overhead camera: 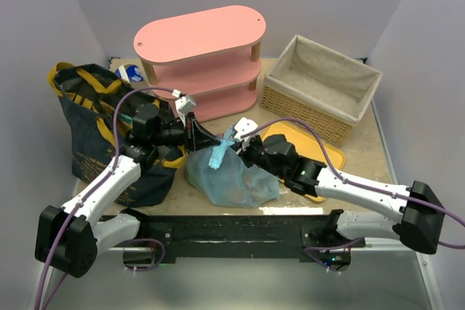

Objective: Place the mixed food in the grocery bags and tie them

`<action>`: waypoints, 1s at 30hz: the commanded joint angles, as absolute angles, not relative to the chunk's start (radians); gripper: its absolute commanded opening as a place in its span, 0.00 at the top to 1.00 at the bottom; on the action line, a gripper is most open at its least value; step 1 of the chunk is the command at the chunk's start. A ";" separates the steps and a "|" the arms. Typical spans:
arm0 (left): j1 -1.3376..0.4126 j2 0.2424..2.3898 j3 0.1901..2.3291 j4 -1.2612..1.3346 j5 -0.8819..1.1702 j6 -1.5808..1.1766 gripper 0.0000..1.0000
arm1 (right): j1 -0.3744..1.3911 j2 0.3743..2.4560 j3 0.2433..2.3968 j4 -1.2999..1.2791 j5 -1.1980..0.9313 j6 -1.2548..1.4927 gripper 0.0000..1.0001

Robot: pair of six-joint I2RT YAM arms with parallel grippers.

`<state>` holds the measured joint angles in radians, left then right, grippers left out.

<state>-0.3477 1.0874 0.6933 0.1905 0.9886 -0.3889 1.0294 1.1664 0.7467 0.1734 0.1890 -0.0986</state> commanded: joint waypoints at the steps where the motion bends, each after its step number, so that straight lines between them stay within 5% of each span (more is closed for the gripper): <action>1: -0.351 1.078 0.715 0.163 1.028 -0.319 1.00 | 0.931 1.098 0.798 0.153 0.109 0.050 1.00; 16: -0.356 0.962 0.695 0.250 0.826 -0.319 1.00 | 0.854 1.065 0.865 -0.078 0.147 0.170 1.00; 28: -0.380 1.023 0.695 0.314 0.788 -0.281 1.00 | 0.854 1.006 0.962 -0.218 -0.031 0.138 1.00; 29: -0.387 1.025 0.695 0.316 0.793 -0.281 1.00 | 0.854 1.008 0.966 -0.227 -0.070 0.130 0.95; 30: -0.388 1.026 0.689 0.328 0.796 -0.287 1.00 | 0.853 1.009 0.969 -0.229 -0.096 0.123 0.74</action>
<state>-0.4118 1.0138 0.6823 0.3298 0.8745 -0.3511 0.8909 1.0473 0.8944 -0.1154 -0.0971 0.1612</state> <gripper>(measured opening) 0.028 0.031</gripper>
